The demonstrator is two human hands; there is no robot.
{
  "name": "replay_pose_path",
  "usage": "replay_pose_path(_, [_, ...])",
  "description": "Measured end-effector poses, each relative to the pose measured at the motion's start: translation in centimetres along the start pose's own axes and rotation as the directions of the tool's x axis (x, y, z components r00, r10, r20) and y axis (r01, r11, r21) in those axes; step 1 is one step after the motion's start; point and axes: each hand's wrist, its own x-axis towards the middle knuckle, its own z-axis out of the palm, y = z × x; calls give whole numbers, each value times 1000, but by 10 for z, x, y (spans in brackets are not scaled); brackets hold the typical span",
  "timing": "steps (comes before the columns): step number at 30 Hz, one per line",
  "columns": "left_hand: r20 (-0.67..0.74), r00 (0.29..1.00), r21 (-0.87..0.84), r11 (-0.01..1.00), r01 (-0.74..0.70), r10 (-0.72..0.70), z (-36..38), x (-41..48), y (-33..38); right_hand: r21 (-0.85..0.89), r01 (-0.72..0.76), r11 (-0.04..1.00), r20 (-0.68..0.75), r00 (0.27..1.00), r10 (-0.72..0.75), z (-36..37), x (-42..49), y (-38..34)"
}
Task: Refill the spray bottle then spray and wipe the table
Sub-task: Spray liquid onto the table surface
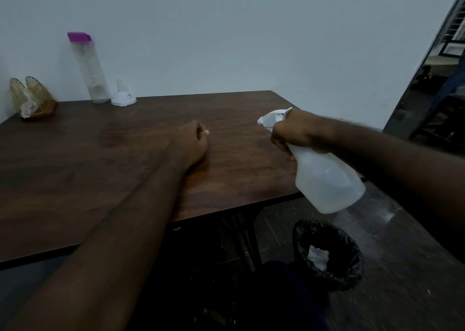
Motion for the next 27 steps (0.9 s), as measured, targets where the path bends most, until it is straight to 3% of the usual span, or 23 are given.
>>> replay_pose_path(5, [15,1000,9,1000,-13,13,-1,-1,0,57,13,998,40,999,-15,5,-8,-5])
replay_pose_path(12, [31,999,32,999,-18,17,-1,-1,0,12,-8,1000,-107,994,9,0,-14,3])
replay_pose_path(20, [19,1000,26,999,-22,21,0,0,0,46,-71,996,37,997,69,4,-24,1])
replay_pose_path(27, [-13,999,47,998,-48,49,2,0,-3,114,-66,991,-93,993,77,10,-31,1])
